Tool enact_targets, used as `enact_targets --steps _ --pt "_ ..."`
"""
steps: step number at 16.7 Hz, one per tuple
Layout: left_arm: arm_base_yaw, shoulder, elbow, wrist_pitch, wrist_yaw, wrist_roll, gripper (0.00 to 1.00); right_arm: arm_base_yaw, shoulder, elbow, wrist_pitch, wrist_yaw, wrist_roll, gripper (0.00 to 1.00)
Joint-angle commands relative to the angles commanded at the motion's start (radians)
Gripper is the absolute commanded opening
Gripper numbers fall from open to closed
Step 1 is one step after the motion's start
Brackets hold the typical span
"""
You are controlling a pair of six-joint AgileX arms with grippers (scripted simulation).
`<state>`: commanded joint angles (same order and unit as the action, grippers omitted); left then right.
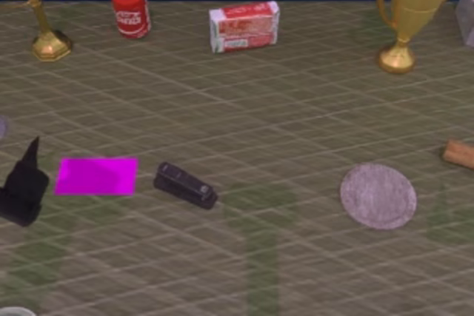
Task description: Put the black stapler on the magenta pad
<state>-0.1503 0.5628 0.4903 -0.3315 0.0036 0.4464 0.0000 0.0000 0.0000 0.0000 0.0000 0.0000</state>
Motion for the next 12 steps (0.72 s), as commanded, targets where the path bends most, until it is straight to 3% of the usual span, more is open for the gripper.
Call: enact_targets --steps 12 --pt "-0.274 1.199 0.892 -0.643 0.001 0.833 1.0 0.0 0.0 0.0 0.0 0.0 0.0 1.0"
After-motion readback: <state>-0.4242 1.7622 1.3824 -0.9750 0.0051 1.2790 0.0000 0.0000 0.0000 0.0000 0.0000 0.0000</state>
